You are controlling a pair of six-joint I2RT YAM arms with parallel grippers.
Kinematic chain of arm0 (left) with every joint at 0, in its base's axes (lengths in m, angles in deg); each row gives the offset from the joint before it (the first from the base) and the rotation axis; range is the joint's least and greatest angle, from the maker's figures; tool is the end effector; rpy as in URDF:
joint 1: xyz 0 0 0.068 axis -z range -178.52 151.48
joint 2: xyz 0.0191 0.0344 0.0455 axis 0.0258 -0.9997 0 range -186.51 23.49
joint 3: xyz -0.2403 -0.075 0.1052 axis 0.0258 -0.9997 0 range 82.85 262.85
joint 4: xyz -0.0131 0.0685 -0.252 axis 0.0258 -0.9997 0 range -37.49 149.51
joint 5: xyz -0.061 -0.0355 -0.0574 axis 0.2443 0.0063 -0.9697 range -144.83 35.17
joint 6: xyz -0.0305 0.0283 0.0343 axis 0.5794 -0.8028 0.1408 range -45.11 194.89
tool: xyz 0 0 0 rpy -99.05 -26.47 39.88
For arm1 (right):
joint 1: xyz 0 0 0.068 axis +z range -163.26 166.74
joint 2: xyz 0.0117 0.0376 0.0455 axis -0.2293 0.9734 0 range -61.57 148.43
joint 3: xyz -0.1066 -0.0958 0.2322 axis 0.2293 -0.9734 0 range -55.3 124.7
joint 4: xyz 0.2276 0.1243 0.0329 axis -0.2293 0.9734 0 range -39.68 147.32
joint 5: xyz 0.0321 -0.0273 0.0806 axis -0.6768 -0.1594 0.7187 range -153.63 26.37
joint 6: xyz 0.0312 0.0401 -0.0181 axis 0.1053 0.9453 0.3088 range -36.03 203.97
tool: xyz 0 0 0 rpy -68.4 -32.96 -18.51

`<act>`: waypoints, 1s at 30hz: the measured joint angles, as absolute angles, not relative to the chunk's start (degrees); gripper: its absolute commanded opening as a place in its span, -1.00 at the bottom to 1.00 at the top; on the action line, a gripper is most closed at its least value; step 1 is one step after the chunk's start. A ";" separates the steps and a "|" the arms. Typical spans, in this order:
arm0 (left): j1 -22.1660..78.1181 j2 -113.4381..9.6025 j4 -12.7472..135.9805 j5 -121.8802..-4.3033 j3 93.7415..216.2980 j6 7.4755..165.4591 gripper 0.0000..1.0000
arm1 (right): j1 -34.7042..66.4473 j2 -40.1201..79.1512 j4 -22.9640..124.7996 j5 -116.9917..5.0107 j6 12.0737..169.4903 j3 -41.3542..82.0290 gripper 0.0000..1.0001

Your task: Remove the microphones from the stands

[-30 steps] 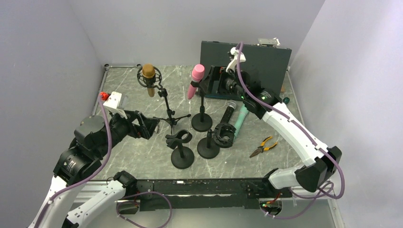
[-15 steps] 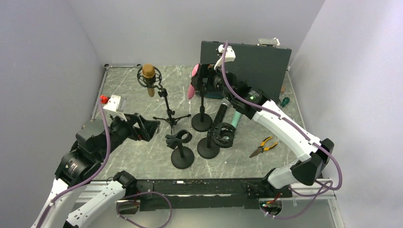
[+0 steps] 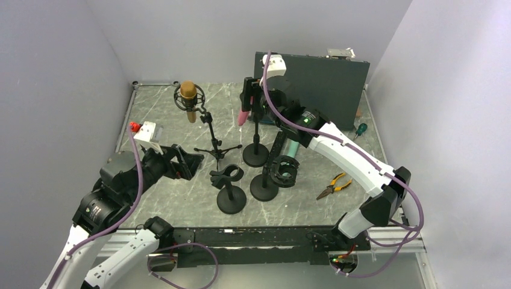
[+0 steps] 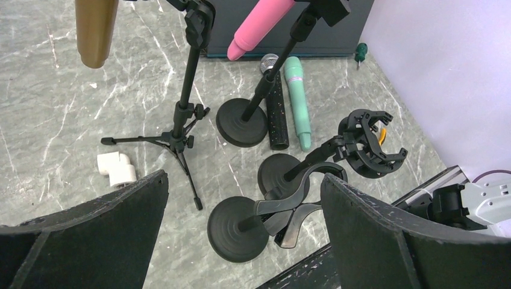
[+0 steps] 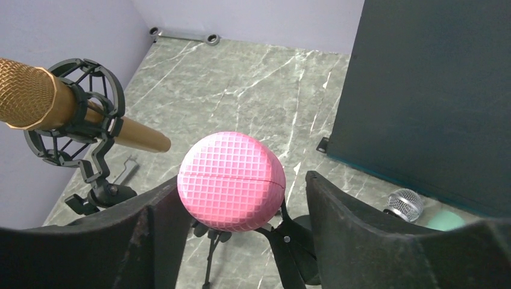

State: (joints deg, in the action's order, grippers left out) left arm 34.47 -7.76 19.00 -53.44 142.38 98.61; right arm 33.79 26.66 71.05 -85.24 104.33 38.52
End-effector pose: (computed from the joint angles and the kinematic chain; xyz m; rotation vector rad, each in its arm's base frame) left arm 0.0749 -0.0475 0.3961 0.1304 1.8325 -0.6840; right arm 0.2503 0.2495 0.4331 -0.1617 1.8361 0.4849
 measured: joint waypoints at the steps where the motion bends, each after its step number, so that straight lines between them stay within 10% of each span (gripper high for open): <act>1: 34.47 -7.71 18.98 -53.44 142.31 98.64 0.99 | 33.79 26.66 71.03 -85.39 104.15 38.52 0.24; 15: 34.47 -7.78 19.39 -54.08 142.09 100.21 0.99 | 33.70 26.64 70.49 -79.34 100.41 38.39 -0.40; 30: 34.47 -10.01 20.05 -57.20 142.09 100.67 0.99 | 25.60 26.49 70.86 -52.78 97.68 38.41 -0.62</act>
